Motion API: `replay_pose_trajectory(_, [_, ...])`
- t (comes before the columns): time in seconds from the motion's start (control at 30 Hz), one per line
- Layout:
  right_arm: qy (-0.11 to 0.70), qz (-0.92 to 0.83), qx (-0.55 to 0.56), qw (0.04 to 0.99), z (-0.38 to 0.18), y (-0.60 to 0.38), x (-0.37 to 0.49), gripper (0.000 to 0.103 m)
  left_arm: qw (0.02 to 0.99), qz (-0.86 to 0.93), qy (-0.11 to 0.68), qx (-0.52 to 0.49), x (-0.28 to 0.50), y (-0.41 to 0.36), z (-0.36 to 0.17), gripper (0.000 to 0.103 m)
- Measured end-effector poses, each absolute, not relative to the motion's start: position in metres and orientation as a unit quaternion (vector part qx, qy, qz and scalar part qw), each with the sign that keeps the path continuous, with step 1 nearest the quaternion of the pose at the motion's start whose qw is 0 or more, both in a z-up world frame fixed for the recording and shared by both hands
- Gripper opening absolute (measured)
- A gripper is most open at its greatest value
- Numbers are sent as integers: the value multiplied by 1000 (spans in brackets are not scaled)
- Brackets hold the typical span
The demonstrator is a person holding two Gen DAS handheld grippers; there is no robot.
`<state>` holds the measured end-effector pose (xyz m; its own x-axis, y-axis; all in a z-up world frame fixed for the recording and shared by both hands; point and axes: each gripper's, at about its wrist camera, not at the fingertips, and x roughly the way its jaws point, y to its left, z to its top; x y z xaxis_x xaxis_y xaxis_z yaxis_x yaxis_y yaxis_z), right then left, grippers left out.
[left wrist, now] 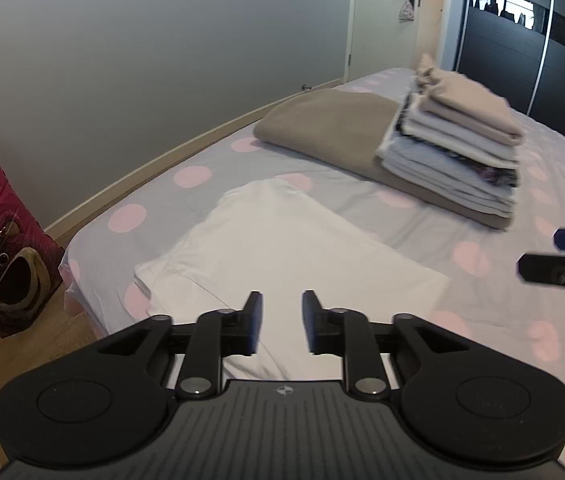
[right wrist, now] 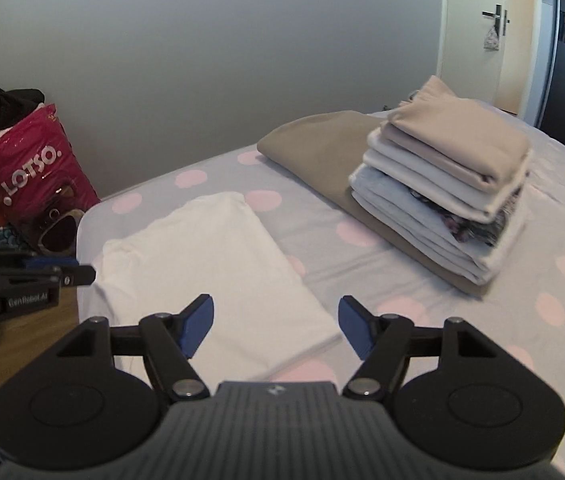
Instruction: Fold clothes
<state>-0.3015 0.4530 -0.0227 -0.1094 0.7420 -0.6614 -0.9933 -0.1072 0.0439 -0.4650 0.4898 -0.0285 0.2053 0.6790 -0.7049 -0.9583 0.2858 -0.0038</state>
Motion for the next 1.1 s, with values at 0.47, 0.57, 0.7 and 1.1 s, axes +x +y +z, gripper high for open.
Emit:
replay_pose_trajectory(0.47, [241, 663, -225, 673, -26, 328, -320, 78, 738, 561, 304, -220, -453, 399, -31, 63])
replay_pose_trajectory(0.57, [230, 657, -227, 681, -28, 313, -326, 79, 734, 568, 305, -212, -455, 386, -31, 66])
replay_pose_trajectory(0.7, [233, 656, -222, 683, -33, 298, -330, 79, 729, 572, 307, -215, -458, 374, -38, 66])
replay_pose_trajectory(1.1, [250, 667, -229, 663, -49, 283, -338, 82, 715, 584, 321, -211, -459, 359, -49, 67])
